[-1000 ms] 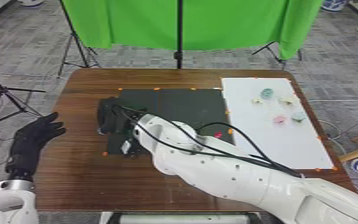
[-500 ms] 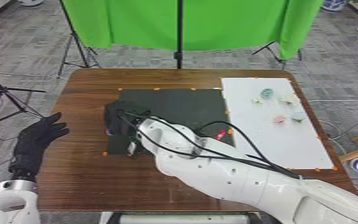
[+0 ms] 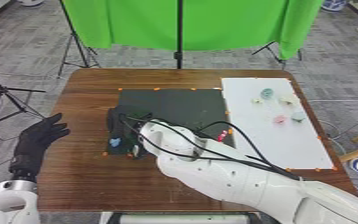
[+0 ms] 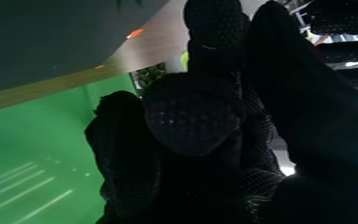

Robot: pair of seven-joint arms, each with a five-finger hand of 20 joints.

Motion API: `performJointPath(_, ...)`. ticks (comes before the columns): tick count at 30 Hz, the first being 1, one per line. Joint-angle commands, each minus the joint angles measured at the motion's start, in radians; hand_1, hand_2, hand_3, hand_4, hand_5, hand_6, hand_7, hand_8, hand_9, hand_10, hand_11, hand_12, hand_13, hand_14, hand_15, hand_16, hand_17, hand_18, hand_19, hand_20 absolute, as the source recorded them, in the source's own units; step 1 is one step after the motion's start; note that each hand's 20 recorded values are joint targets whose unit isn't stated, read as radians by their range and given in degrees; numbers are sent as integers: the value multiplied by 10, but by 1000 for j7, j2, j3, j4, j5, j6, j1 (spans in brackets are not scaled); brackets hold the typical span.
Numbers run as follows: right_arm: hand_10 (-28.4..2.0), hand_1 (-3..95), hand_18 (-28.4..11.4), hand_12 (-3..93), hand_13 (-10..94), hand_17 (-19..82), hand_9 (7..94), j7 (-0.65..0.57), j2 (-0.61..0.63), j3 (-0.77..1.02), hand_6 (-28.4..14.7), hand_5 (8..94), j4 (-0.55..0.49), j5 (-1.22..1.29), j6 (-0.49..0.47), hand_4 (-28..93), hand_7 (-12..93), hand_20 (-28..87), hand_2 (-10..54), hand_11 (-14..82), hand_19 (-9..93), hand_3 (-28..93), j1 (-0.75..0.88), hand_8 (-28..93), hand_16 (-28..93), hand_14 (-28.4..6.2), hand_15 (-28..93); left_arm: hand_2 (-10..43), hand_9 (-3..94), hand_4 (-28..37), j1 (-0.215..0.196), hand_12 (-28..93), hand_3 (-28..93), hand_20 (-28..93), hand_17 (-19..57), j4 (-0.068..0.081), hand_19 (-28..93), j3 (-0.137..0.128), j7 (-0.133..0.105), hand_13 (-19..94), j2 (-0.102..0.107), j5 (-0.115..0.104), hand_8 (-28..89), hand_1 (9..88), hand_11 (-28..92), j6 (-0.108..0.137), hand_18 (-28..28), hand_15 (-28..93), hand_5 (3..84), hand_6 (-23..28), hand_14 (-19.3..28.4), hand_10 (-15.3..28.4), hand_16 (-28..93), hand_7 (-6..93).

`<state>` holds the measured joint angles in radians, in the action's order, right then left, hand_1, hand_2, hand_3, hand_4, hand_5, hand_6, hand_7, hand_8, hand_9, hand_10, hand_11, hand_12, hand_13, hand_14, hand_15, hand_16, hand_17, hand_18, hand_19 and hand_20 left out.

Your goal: Arrange flowers

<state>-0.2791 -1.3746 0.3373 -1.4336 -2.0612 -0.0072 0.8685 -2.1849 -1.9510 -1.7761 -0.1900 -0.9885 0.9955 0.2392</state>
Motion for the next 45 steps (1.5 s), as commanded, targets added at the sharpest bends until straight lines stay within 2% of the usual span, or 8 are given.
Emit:
performJointPath(1, -89, 514, -113, 401, 923, 656, 872, 7, 30, 9, 20, 673, -15, -42, -6, -155, 199, 530, -95, 171, 932, 619, -10, 34, 368, -7, 553, 157, 442, -283, -28, 129, 636, 213, 108, -8, 169, -12, 20, 386, -15, 8, -58, 237, 223, -12, 139, 279, 440, 77, 195, 152, -15, 90)
performJointPath(5, -90, 504, -114, 396, 923, 653, 868, -7, 99, 24, 21, 670, -96, -52, 37, -156, 197, 530, -95, 180, 932, 626, -50, 30, 368, -7, 553, 156, 442, -283, -55, 129, 637, 213, 107, -22, 169, -34, 23, 386, -20, 9, -58, 237, 224, -7, 139, 278, 440, 77, 195, 152, -15, 89)
performJointPath(11, -98, 471, -131, 390, 889, 614, 824, -61, 330, 157, 24, 670, -332, -60, 137, -161, 195, 531, -95, 216, 932, 642, -61, 23, 372, -21, 567, 153, 442, -283, -97, 129, 635, 213, 107, -46, 169, -76, 30, 386, -17, 9, -58, 240, 223, -1, 139, 277, 440, 77, 194, 152, -15, 88)
performJointPath(12, -99, 465, -132, 389, 885, 610, 819, -69, 371, 207, 25, 671, -373, -59, 120, -160, 195, 532, -95, 221, 932, 645, -42, 21, 372, -23, 570, 153, 441, -283, -107, 129, 635, 213, 107, -51, 169, -84, 32, 386, -17, 12, -57, 240, 223, -2, 139, 277, 440, 77, 194, 152, -15, 88)
performJointPath(16, -128, 376, -146, 293, 850, 574, 757, -98, 496, 493, 12, 643, -530, -46, -123, -143, 172, 530, -95, 284, 932, 663, 101, -64, 362, -39, 590, 150, 442, -283, -146, 129, 635, 213, 107, -72, 171, -107, 32, 387, -30, 15, -57, 241, 223, 10, 139, 279, 441, 77, 194, 152, -15, 88)
performJointPath(20, -173, 260, -181, 288, 780, 518, 687, -158, 604, 670, -33, 559, -583, -59, -148, -109, 92, 511, -95, 243, 932, 615, 234, -55, 357, -90, 607, 148, 444, -283, -156, 129, 634, 213, 108, -74, 171, -105, 27, 388, -43, 14, -57, 242, 224, 11, 139, 280, 442, 78, 195, 153, -15, 88)
performJointPath(27, -178, 221, -190, 294, 792, 526, 723, -253, 718, 803, -32, 580, -516, -72, -207, -95, 83, 513, -95, 249, 932, 591, 396, -52, 352, -99, 613, 147, 444, -283, -167, 130, 634, 213, 108, -80, 171, -104, 24, 388, -52, 22, -57, 243, 226, 14, 139, 279, 442, 78, 195, 152, -16, 88)
performJointPath(45, -146, 278, -173, 291, 855, 583, 794, -310, 701, 807, -7, 628, -301, -69, -181, -106, 124, 545, -95, 298, 932, 623, 517, -71, 348, -59, 610, 146, 444, -283, -158, 129, 634, 213, 108, -78, 171, -98, 35, 389, -63, 27, -57, 242, 225, 2, 139, 281, 441, 78, 197, 152, -16, 88)
